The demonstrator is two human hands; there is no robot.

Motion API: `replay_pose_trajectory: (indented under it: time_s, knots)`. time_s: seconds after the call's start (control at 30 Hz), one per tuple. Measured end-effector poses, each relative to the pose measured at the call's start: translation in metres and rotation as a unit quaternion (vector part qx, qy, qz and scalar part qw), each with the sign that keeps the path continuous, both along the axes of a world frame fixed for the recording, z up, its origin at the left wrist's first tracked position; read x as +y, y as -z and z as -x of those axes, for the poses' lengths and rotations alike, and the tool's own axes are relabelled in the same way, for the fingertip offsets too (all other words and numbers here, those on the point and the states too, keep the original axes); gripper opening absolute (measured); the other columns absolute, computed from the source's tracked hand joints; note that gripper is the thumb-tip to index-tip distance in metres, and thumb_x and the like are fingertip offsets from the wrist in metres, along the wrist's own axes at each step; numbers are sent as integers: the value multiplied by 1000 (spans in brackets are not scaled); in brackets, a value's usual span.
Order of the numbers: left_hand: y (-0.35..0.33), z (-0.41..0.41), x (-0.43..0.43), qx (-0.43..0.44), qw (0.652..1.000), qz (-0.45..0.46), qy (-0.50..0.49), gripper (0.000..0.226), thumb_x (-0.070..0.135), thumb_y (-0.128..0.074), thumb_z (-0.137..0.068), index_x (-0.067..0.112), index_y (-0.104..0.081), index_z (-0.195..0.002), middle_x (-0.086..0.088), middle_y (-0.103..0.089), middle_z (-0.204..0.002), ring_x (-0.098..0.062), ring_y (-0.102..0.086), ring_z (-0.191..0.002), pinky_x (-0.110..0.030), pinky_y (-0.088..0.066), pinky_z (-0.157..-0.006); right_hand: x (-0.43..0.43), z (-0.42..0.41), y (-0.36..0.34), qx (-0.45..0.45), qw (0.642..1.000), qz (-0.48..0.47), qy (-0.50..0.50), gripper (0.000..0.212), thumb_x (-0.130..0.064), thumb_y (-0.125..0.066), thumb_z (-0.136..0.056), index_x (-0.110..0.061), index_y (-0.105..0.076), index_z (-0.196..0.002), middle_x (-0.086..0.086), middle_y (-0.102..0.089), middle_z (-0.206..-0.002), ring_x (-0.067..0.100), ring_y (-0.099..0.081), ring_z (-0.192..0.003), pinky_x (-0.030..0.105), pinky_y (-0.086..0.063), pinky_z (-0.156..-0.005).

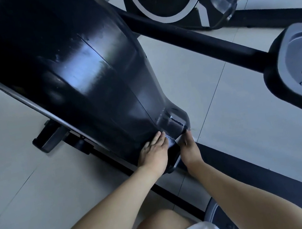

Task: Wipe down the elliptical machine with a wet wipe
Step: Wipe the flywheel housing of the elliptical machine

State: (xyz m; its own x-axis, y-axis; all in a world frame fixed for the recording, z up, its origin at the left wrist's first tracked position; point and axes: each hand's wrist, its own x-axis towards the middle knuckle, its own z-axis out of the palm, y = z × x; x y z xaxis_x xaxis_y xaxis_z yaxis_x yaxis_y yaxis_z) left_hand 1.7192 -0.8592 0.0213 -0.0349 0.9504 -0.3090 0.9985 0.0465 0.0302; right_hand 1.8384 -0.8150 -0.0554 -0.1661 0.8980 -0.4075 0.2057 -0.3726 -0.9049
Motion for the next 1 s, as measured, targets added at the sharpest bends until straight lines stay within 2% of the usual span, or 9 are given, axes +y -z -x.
replay_pose_trajectory:
  time_s: [0.07, 0.17, 0.27, 0.4, 0.5, 0.6, 0.7, 0.9, 1.0]
  knots:
    - [0, -4, 3, -1, 1000, -1, -5, 63, 5, -34, -102, 18, -20, -162, 6, -1, -172, -8, 6, -156, -33, -21, -120, 10, 2, -9, 16, 1000, -2, 2, 54, -22, -39, -102, -33, -36, -154, -8, -39, -159, 16, -37, -146, 42, -29, -123]
    - [-3, -5, 6, -2, 1000, 6, -8, 57, 13, -44, -102, 18, -33, -158, 6, -7, -171, -8, 5, -156, -34, -22, -121, 28, 16, -34, 63, 996, -51, -29, 39, -15, -36, -103, -26, -52, -137, -13, -53, -127, 9, -48, -122, 32, -31, -114]
    - [-8, -4, 12, 9, 1000, 8, -6, 57, 20, -57, -98, 20, -42, -153, 7, -13, -170, -9, 5, -157, -35, -17, -124, 42, 28, -46, 67, 990, -72, -104, 48, -7, -35, -108, -18, -39, -155, -2, -36, -159, 14, -31, -148, 26, -17, -123]
    - [-6, -5, 20, 36, 999, 1, 19, 57, 14, -53, -98, 14, -38, -154, -2, -7, -171, -13, 6, -157, -37, -12, -123, 37, 9, -33, 42, 990, -70, -117, 57, 4, -35, -105, -12, -26, -159, 4, -20, -168, 15, -16, -156, 28, -11, -127]
    - [-5, -10, 23, 48, 999, 6, 21, 60, 5, -35, -102, 13, -23, -161, -3, -4, -172, -13, 5, -157, -40, -12, -122, 30, -11, -23, 18, 996, -41, -72, 53, 3, -33, -107, -1, -22, -158, 14, -23, -165, 15, -22, -150, 3, -17, -107]
    - [-6, -14, 25, 60, 998, 7, 20, 59, 4, -31, -103, 12, -22, -161, -3, -4, -172, -14, 3, -157, -41, -10, -123, 36, -13, -22, 31, 1000, 3, -3, 36, -4, -33, -107, -18, -47, -137, 3, -57, -129, 20, -53, -117, 20, -39, -97]
    - [-8, -14, 28, 108, 994, 16, 28, 64, 9, -40, -102, 10, -17, -161, -6, 1, -172, -16, 8, -157, -43, -3, -124, 56, -2, -17, 19, 1000, -2, 4, 40, -8, -34, -105, -24, -50, -138, 2, -61, -135, 22, -58, -121, 36, -43, -110]
    - [-22, -19, 53, 191, 981, 1, 45, 60, 11, -36, -103, 12, -19, -161, -8, -3, -171, -18, 9, -157, -53, 1, -121, 97, 23, -48, 78, 995, -4, -57, 36, -16, -44, -108, -23, -57, -141, -2, -66, -130, 17, -63, -117, 30, -45, -109]
    - [-18, -16, 59, 206, 976, 11, 74, 59, 14, -37, -103, 11, -22, -160, -8, -6, -171, -19, 11, -157, -54, 0, -121, 107, 22, -47, 94, 994, 7, -48, 35, -32, -52, -105, -39, -60, -138, -15, -68, -127, 3, -61, -116, 27, -42, -111]
